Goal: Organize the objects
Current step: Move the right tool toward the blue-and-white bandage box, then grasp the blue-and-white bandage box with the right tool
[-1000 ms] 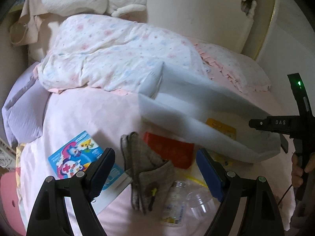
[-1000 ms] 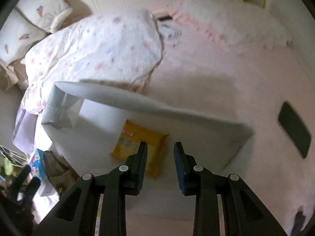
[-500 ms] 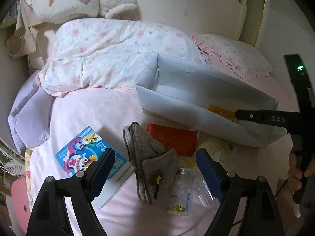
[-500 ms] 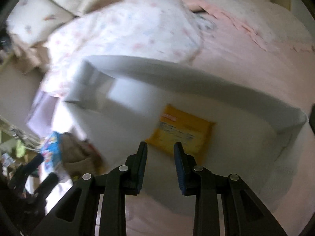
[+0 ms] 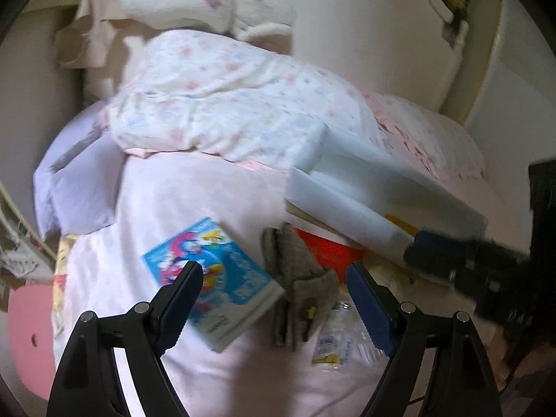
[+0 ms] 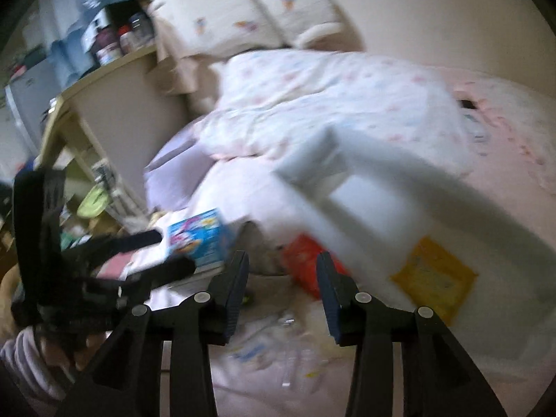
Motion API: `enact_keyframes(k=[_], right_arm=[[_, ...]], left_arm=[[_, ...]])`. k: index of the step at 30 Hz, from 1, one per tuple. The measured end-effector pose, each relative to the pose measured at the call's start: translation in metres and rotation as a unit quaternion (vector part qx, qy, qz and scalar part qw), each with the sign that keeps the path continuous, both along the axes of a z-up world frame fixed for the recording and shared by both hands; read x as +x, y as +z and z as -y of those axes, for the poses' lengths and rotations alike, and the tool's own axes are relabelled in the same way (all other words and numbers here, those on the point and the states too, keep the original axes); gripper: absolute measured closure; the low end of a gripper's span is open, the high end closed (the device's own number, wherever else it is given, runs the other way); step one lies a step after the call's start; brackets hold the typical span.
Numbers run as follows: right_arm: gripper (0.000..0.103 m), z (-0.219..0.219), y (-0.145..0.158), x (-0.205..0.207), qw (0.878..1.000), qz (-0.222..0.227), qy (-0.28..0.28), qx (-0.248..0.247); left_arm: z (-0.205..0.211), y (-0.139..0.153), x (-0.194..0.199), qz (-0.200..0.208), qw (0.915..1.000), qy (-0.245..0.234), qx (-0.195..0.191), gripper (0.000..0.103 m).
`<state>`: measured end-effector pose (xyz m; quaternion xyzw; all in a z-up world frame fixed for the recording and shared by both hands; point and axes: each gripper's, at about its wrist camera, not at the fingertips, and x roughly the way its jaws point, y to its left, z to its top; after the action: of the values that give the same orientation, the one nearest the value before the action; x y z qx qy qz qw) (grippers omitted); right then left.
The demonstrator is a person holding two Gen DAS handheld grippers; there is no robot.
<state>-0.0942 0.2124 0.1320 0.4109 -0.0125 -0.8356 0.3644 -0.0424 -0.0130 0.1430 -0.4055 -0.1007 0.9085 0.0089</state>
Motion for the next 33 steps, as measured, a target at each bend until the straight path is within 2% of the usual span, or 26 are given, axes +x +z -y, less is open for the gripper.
enact_keyframes(k=[3,7,11,14,18,22,27,28,33], right_arm=[[0.062,0.009,-0.007,-0.006,0.999,0.045,0.011,-0.023],[0.062,0.022,-0.016,-0.020,0.993,0.100,0.010,-0.059],[0.062,0.047,-0.022,-0.034,0.983,0.157,0.039,-0.091],[0.062,0.073,-0.025,-0.038,0.983,0.154,0.063,-0.071],[0.062,0.113,-0.035,-0.041,0.985,0.135,0.103,-0.008],[0.062,0.130,-0.057,-0.053,0.981,0.165,0.094,0.027],[0.062,0.132,-0.080,-0.058,0.972,0.214,0.094,0.024],[0.061,0.131,-0.083,-0.059,0.969,0.225,0.097,0.018],[0.060,0.123,-0.091,-0.062,0.961,0.263,0.089,-0.005]], left_arm=[[0.017,0.004,0.006,-0.002,0.9995,0.027,0.019,0.019],[0.039,0.004,0.009,0.007,0.9966,0.081,-0.010,0.019],[0.053,-0.010,0.005,0.037,0.9937,0.106,-0.005,0.019],[0.060,-0.026,0.003,0.065,0.9919,0.108,0.018,0.020],[0.064,-0.042,0.001,0.085,0.9898,0.107,0.042,0.025],[0.065,-0.052,0.001,0.093,0.9883,0.105,0.061,0.026],[0.060,-0.064,-0.005,0.094,0.9893,0.091,0.064,0.026],[0.060,-0.068,-0.007,0.097,0.9890,0.091,0.064,0.031],[0.057,-0.078,-0.014,0.093,0.9875,0.075,0.103,0.034]])
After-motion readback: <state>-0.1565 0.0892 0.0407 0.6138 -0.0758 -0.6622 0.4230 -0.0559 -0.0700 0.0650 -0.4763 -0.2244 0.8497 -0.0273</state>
